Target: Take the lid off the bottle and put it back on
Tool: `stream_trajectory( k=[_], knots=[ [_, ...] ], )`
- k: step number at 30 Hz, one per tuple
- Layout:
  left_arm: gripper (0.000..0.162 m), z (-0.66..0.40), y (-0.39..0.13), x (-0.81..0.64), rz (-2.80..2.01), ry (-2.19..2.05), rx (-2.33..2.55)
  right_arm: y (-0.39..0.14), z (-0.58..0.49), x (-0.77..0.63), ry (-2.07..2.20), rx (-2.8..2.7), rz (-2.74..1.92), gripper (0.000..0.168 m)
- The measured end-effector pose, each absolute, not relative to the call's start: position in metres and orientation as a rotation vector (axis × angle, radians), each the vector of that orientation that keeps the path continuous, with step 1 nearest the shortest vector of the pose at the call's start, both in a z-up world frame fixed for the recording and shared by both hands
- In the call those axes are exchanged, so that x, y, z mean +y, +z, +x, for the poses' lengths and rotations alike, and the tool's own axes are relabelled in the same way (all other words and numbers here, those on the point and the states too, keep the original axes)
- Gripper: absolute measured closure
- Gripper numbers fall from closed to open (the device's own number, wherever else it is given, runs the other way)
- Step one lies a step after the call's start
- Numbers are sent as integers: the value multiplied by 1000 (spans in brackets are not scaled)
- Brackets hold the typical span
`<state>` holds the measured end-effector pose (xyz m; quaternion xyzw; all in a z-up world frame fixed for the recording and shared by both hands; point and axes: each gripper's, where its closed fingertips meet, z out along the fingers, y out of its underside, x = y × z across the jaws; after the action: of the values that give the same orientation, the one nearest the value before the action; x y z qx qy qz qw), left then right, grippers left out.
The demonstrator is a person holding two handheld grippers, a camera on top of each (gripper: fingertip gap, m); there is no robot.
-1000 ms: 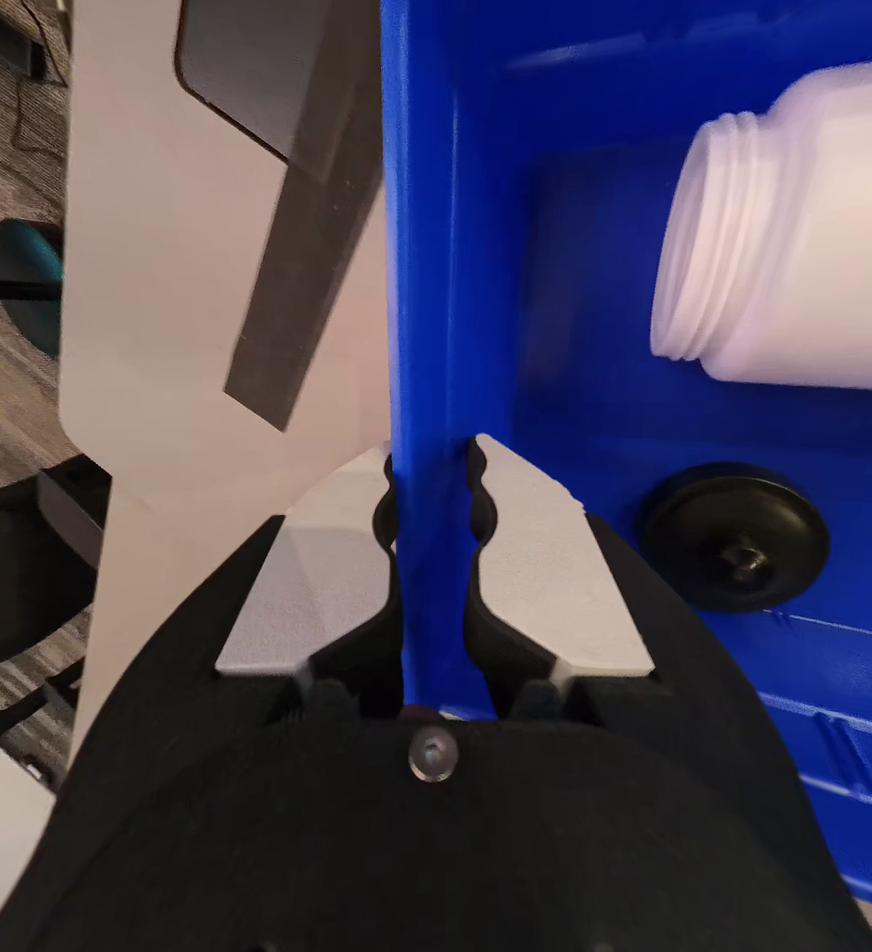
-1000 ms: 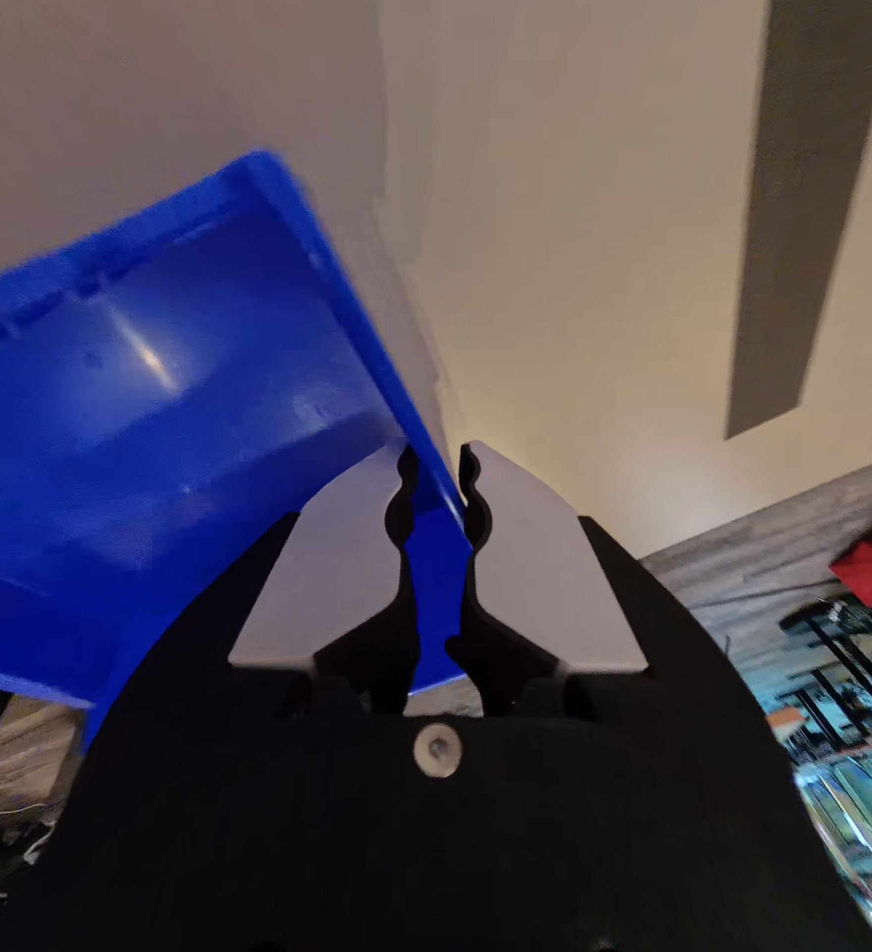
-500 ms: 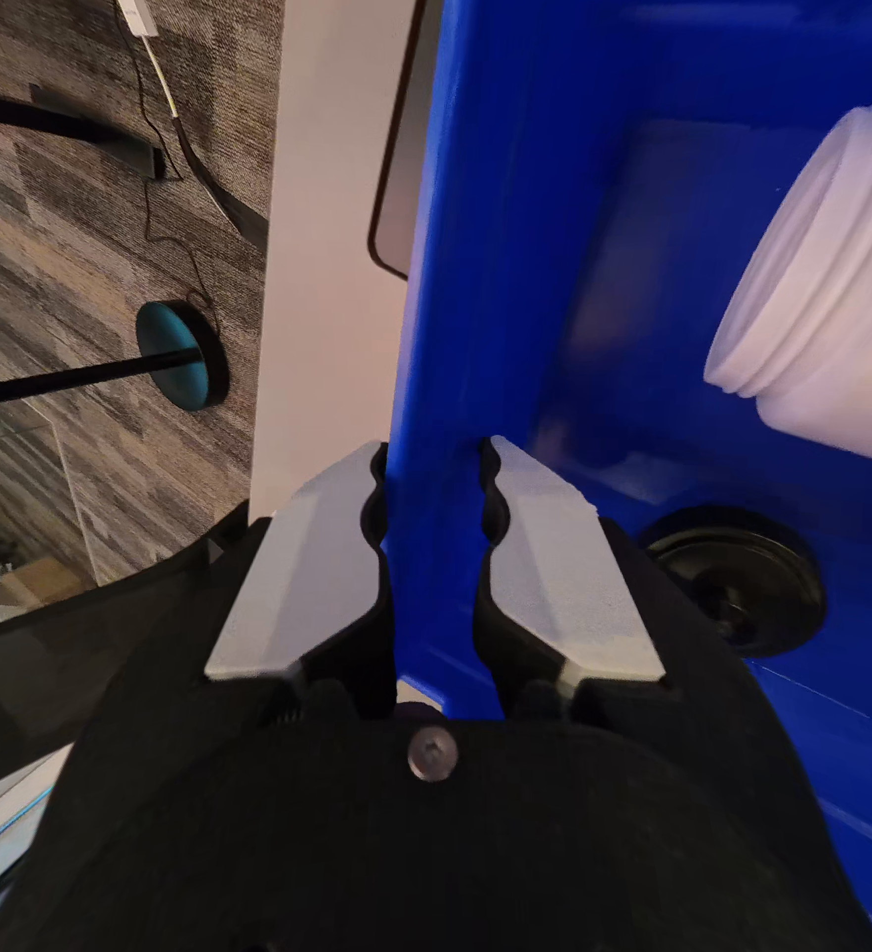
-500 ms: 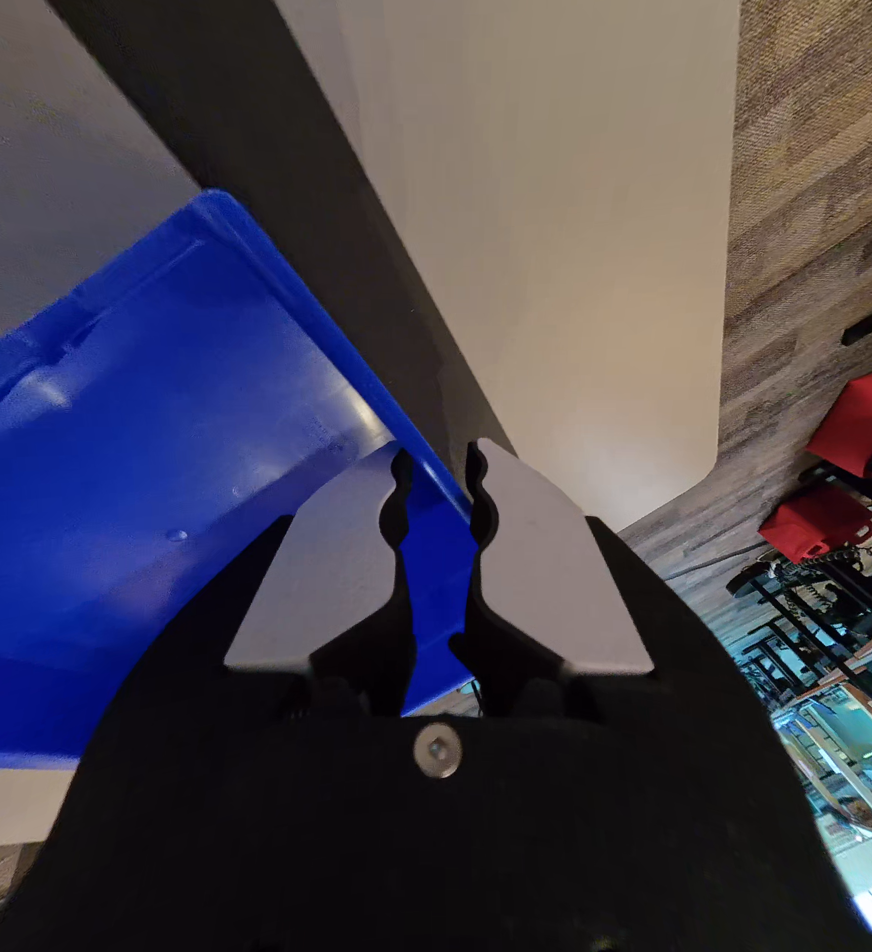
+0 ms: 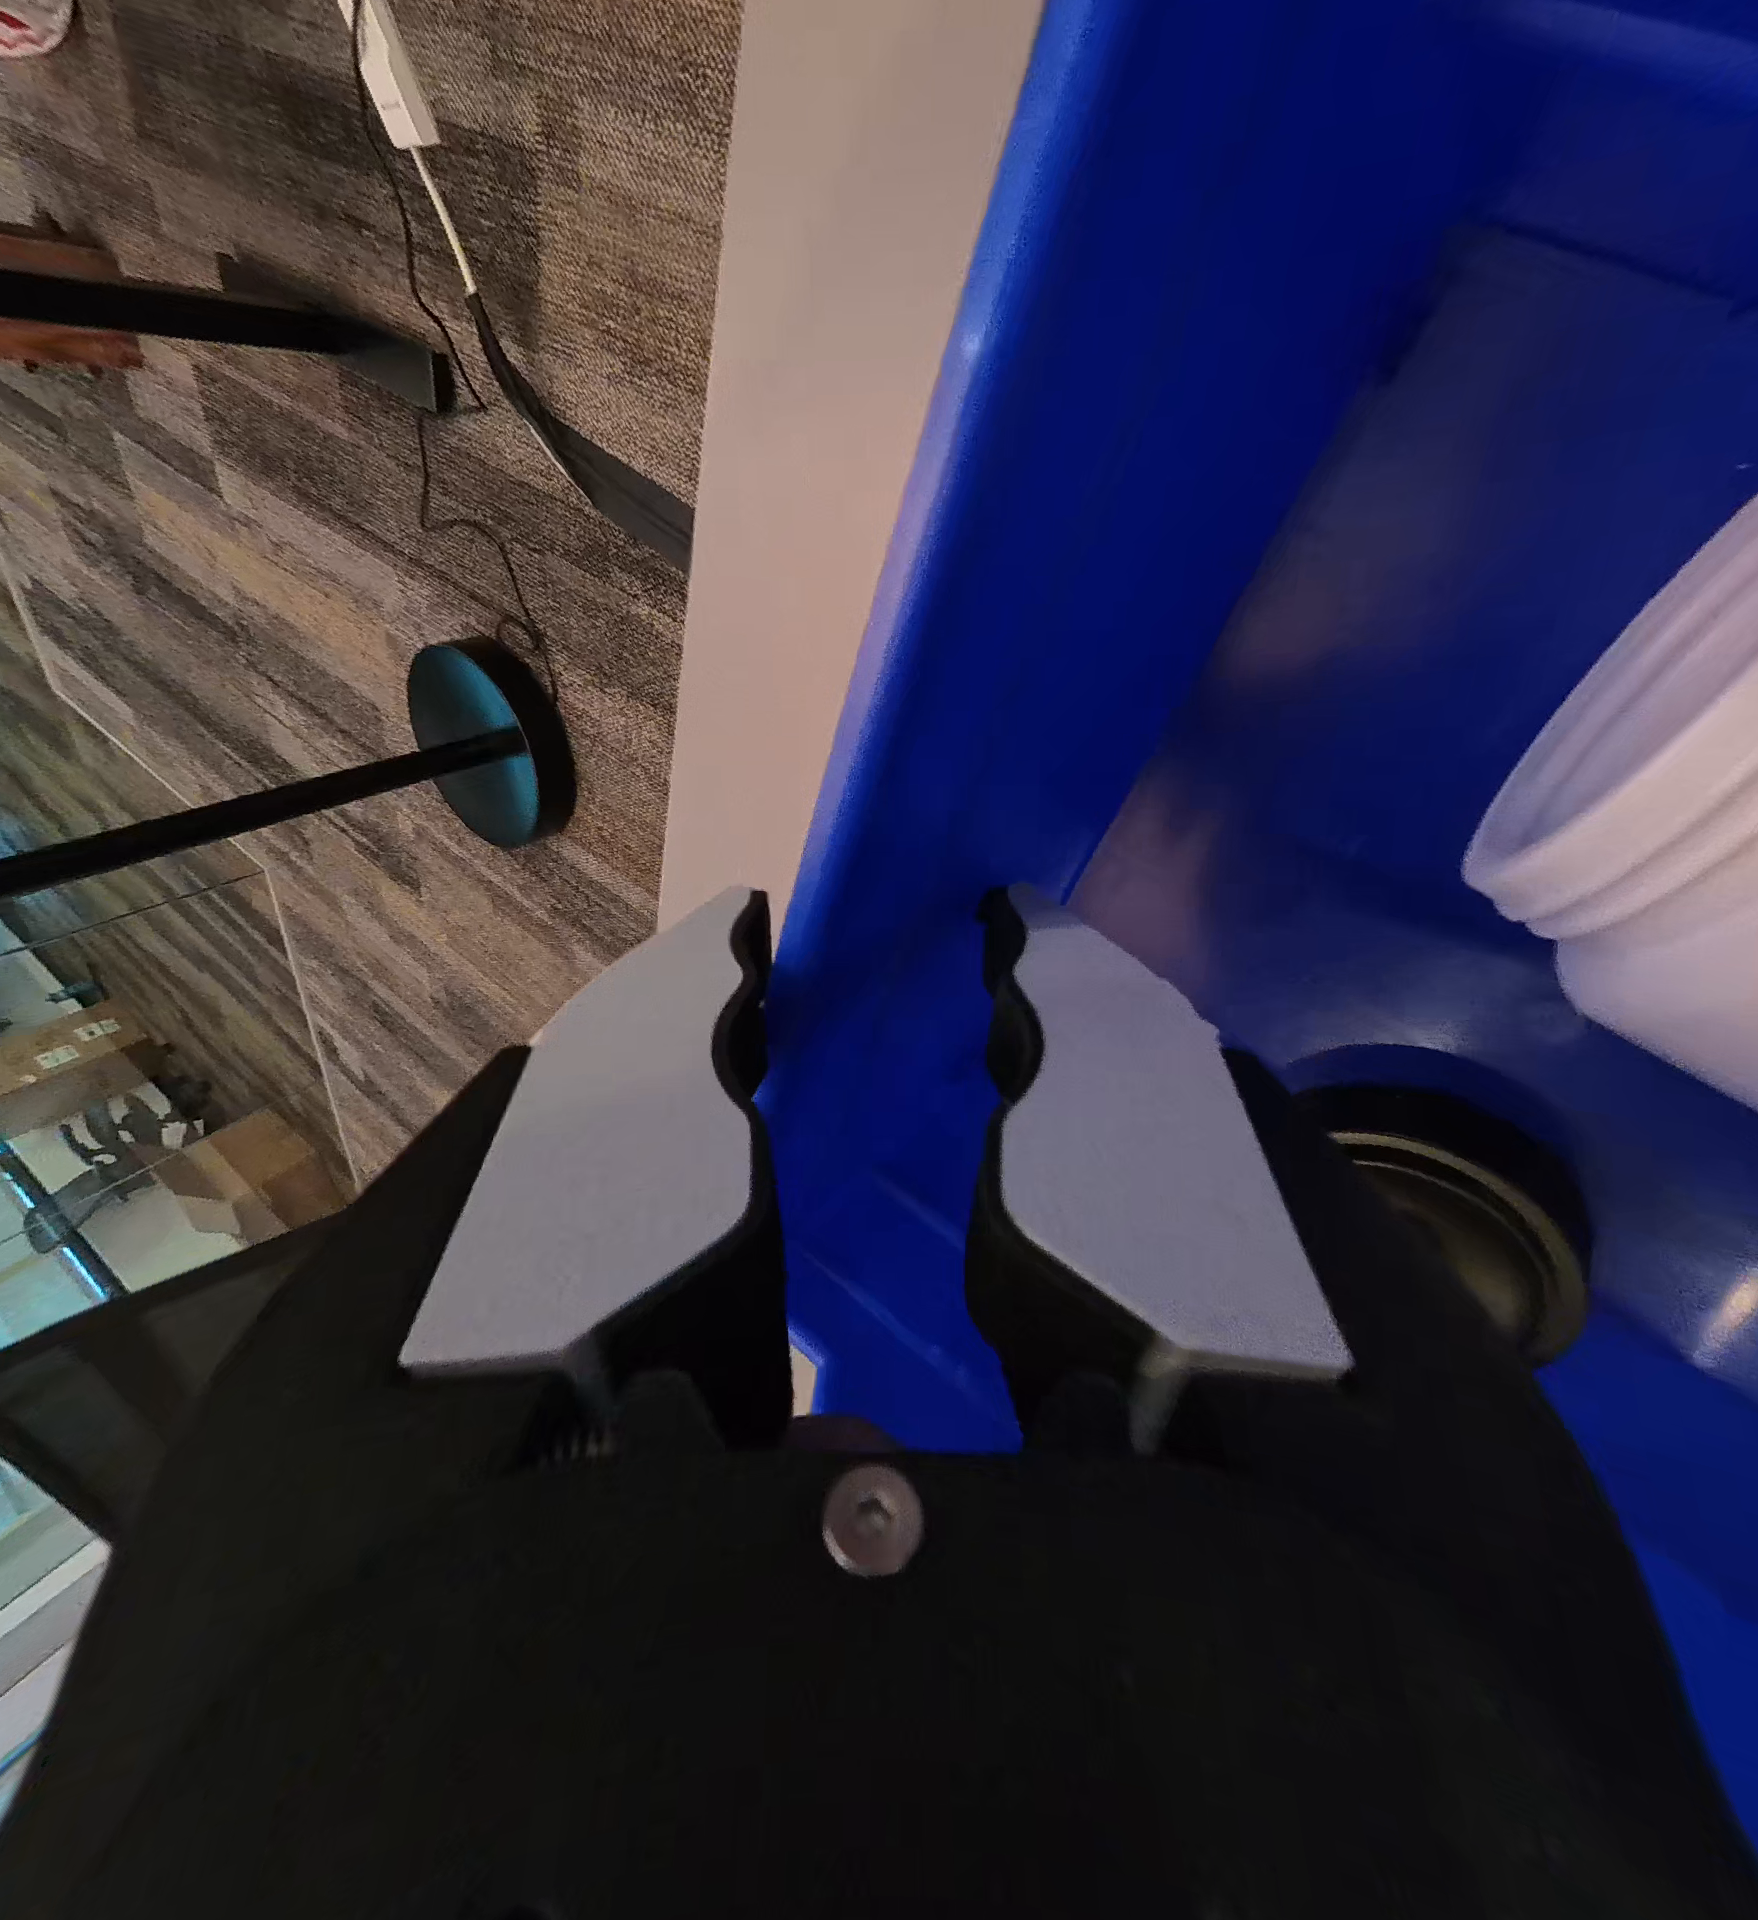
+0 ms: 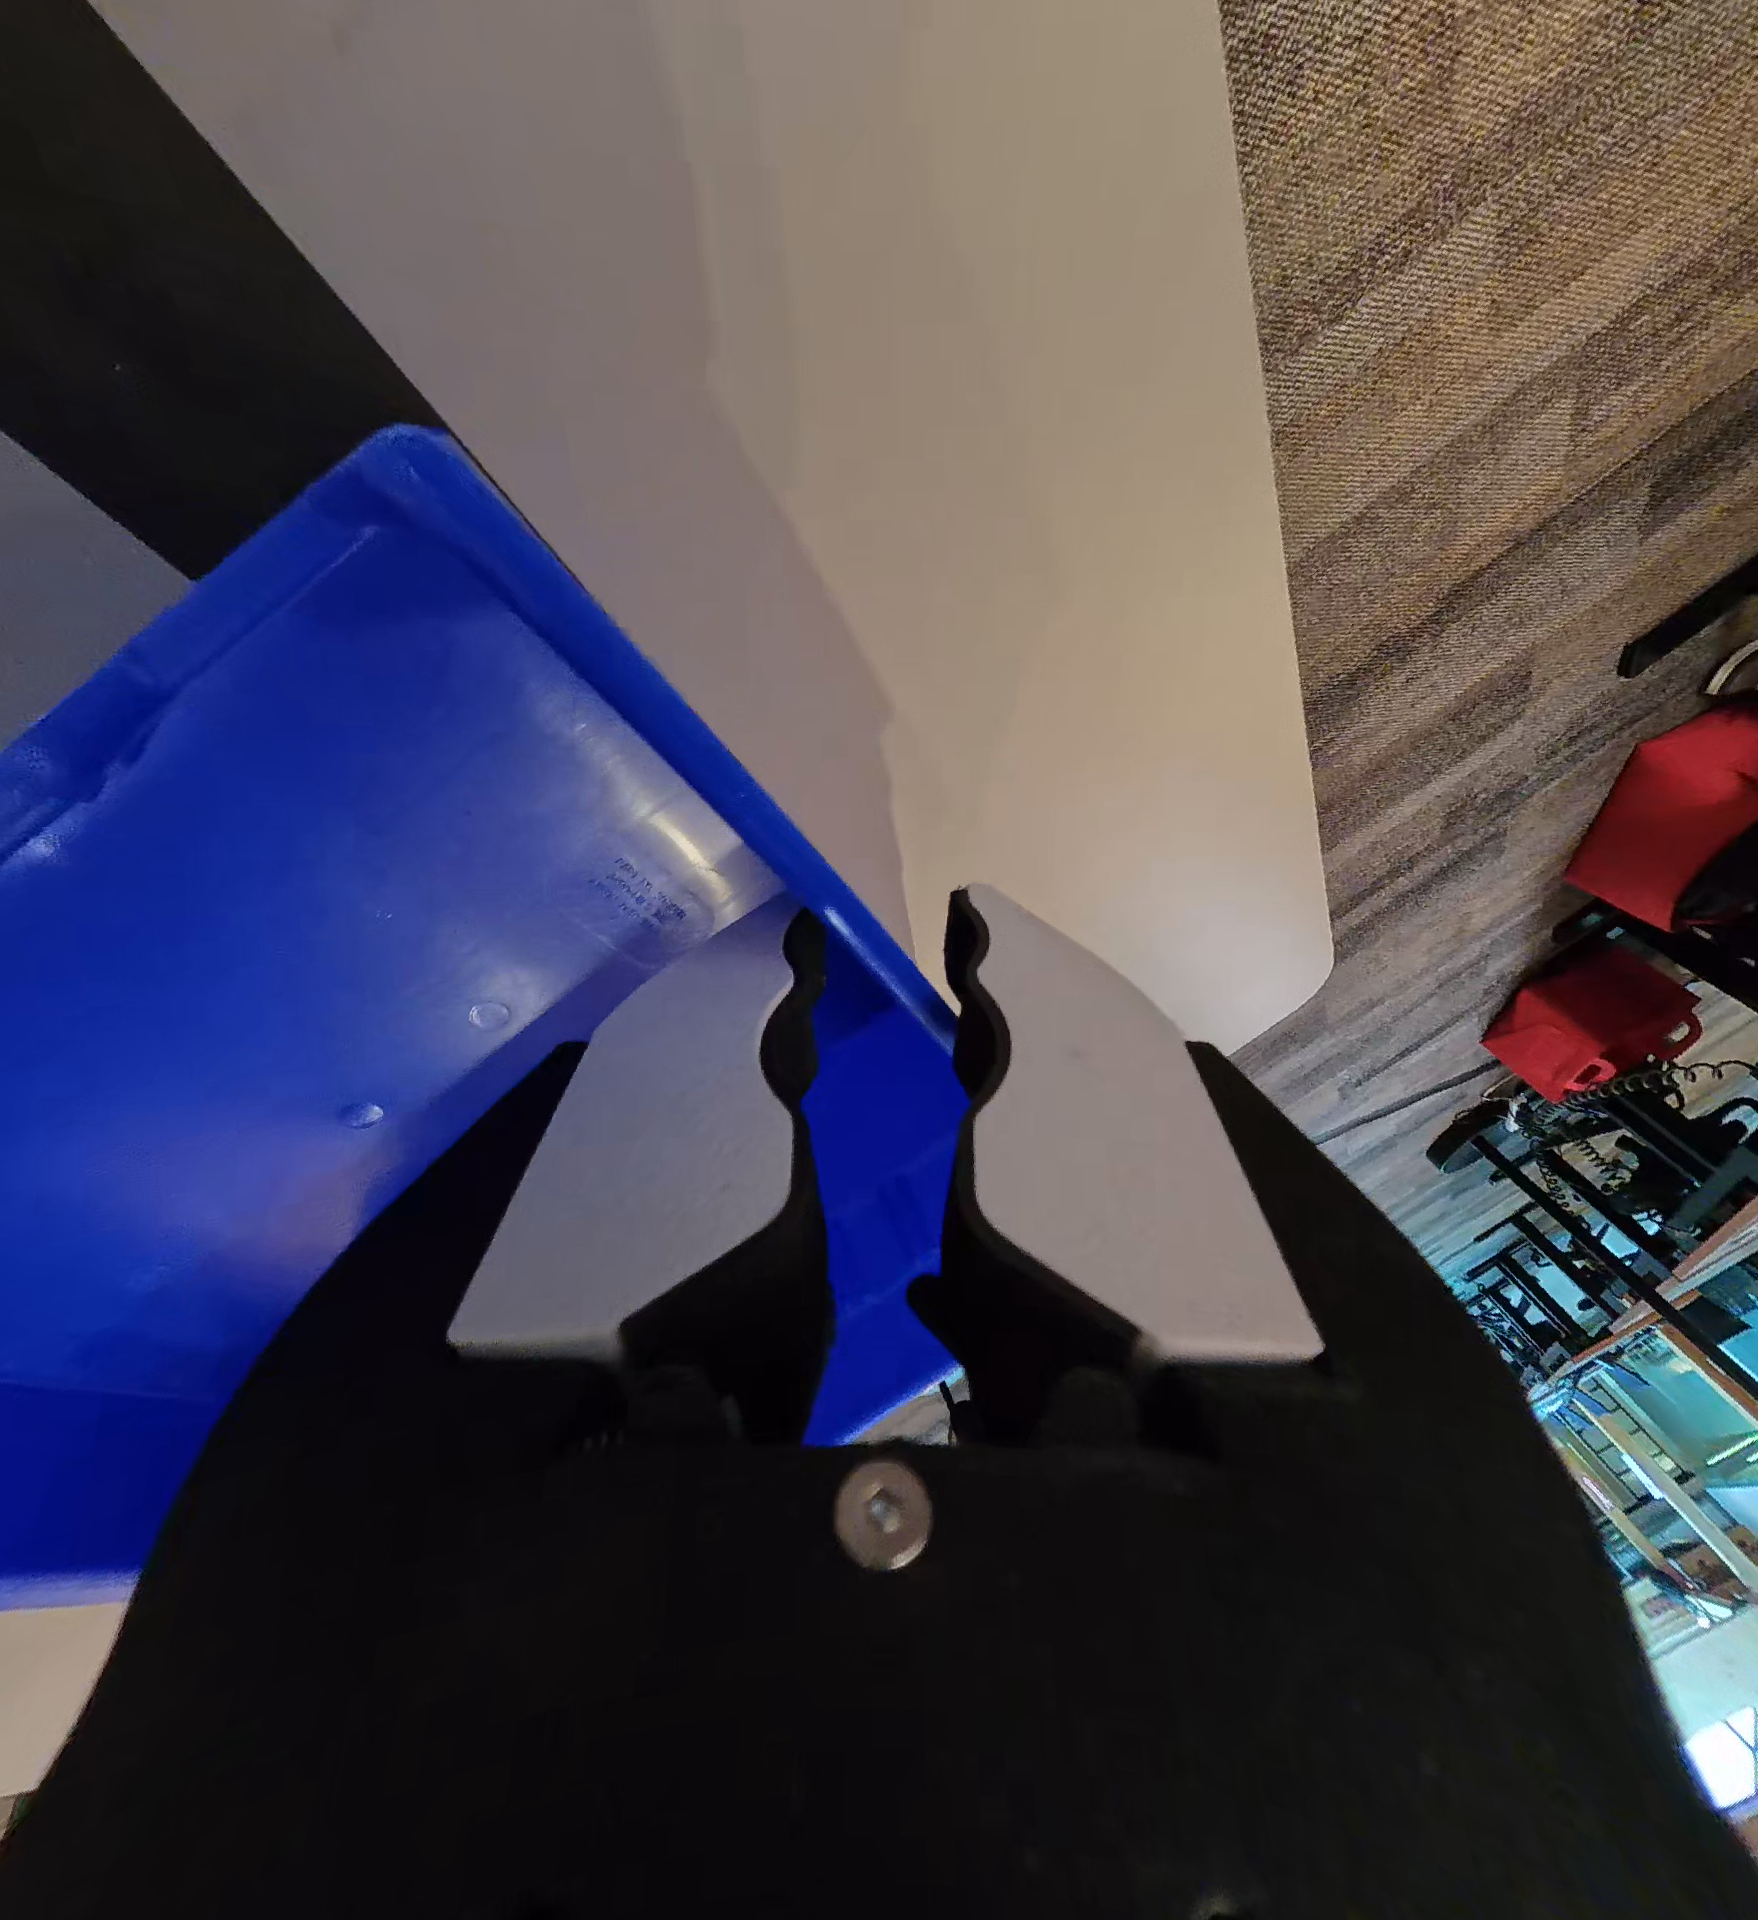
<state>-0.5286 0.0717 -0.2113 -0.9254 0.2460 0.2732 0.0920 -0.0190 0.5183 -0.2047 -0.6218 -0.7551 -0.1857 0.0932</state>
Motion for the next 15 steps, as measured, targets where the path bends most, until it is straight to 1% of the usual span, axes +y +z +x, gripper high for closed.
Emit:
stream_trajectory(
  k=[8, 15],
  knots=[
    [120, -533, -212, 83, -2763, 837, 696, -205, -21, 521, -573, -2226, -1846, 145],
    [122, -534, -211, 72, -2821, 837, 609, -205, -21, 522, -581, -2230, -1847, 145]
  ],
)
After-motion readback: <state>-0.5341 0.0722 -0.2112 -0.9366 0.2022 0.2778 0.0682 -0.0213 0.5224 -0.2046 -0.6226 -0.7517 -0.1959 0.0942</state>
